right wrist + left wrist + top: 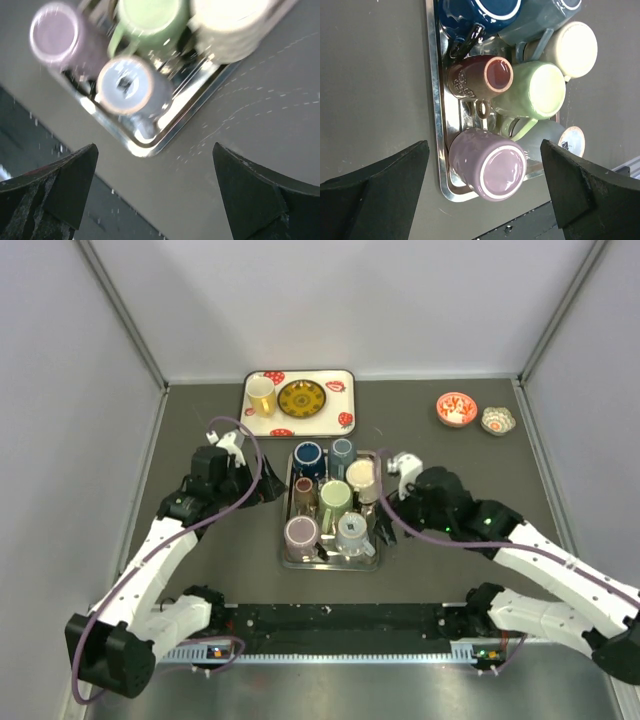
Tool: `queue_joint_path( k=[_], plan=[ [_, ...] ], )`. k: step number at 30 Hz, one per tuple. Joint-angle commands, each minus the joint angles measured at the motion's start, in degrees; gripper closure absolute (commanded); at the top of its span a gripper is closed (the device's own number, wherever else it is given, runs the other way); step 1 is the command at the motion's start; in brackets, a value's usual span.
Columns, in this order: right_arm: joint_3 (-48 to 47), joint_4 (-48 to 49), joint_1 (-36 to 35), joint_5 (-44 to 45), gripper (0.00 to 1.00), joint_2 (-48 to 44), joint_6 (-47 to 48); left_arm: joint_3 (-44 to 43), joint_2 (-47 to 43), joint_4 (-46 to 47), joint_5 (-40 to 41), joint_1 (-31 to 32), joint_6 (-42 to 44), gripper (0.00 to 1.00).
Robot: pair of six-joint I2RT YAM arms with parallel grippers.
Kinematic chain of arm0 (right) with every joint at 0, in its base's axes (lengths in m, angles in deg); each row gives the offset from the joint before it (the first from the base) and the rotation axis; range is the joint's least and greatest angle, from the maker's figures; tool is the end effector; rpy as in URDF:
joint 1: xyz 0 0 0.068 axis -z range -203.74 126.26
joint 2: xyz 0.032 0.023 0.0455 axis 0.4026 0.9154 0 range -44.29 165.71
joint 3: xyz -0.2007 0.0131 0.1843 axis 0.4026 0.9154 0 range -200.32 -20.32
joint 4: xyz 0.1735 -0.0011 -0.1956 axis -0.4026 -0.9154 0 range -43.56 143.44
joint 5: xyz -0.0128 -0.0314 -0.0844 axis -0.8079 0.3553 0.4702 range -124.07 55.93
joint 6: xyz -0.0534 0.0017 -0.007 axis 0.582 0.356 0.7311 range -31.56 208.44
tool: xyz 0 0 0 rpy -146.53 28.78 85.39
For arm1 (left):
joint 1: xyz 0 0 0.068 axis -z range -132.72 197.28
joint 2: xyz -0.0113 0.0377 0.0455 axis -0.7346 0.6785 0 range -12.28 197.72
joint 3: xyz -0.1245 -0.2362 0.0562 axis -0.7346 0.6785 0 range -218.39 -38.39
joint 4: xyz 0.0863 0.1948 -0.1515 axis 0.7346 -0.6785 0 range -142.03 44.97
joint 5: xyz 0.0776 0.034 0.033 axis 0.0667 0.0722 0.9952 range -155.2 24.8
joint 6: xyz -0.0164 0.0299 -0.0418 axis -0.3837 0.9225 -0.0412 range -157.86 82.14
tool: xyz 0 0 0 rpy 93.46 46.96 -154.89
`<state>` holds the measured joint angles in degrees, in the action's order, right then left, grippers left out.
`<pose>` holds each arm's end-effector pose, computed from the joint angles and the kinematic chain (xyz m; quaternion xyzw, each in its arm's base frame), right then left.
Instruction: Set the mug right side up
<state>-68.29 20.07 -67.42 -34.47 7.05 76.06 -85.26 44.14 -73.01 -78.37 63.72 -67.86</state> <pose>0.1380 0.1322 0.2996 -0.2426 0.8603 0.2134 0.3942 0.2007 -0.0678 0.2857 -0.0548 0.8908 -0.2677 0.3631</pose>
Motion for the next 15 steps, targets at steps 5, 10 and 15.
queue_joint_path(
  k=[5, 10, 15],
  plan=[
    [-3.1, -7.07, -13.8, 4.27, 0.05, 7.82, 3.16, 1.69, -3.16, 3.55, -3.18, 0.16, 2.14, 0.01],
    [0.15, -1.81, -13.8, 3.39, 0.22, 7.73, 0.26, 3.36, -4.39, 4.96, -2.48, 0.16, 1.43, 0.06],
    [1.12, 2.25, -13.8, 3.48, 0.28, 10.18, -0.19, 3.45, -3.6, 4.52, -3.0, 0.16, 1.87, 0.16]
  ],
)
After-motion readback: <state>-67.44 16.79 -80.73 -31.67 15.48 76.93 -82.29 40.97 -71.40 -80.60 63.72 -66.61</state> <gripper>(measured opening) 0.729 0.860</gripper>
